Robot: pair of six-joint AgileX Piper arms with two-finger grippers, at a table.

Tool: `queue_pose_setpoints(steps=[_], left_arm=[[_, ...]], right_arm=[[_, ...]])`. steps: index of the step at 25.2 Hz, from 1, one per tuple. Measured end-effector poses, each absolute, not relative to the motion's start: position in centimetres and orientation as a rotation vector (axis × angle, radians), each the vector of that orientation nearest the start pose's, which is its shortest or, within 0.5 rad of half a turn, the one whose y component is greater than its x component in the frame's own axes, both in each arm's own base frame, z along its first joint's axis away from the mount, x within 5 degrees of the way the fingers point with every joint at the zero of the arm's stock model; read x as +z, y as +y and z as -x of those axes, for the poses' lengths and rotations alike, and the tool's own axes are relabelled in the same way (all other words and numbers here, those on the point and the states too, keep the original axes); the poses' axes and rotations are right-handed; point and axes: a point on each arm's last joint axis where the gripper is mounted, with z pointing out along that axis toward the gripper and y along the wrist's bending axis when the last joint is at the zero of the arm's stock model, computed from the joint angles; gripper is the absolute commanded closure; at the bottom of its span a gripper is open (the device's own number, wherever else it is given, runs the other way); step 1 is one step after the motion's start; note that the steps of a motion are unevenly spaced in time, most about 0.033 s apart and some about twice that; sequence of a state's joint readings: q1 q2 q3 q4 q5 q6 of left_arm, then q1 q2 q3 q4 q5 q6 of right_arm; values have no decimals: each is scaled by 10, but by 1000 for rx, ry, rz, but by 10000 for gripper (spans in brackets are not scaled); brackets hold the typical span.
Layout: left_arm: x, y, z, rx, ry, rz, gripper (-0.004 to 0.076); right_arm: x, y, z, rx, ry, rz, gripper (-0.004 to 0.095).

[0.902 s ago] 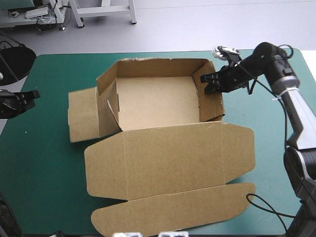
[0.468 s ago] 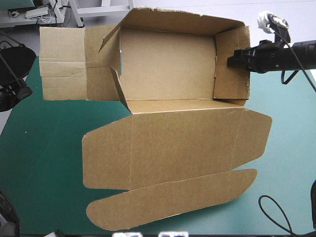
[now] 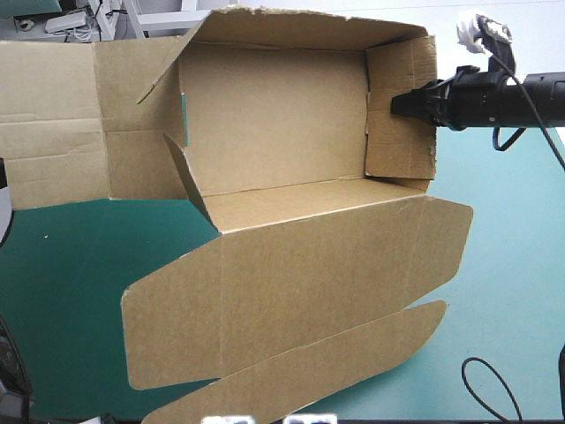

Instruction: Fold the box

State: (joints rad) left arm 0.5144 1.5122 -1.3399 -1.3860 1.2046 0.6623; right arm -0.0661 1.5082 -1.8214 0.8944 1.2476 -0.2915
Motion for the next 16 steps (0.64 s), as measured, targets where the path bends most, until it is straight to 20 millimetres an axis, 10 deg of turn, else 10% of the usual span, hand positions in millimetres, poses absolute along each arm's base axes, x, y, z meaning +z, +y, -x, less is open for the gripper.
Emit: queue_pose_setpoints(steps=[7, 16], left_arm=[[412, 23, -296, -1234, 1894, 20, 733], [457, -2, -246, -1157, 1797, -131, 733]], right_arm=[[485, 54, -294, 921, 2136, 315, 925], [472, 54, -310, 891, 2177, 289, 924]])
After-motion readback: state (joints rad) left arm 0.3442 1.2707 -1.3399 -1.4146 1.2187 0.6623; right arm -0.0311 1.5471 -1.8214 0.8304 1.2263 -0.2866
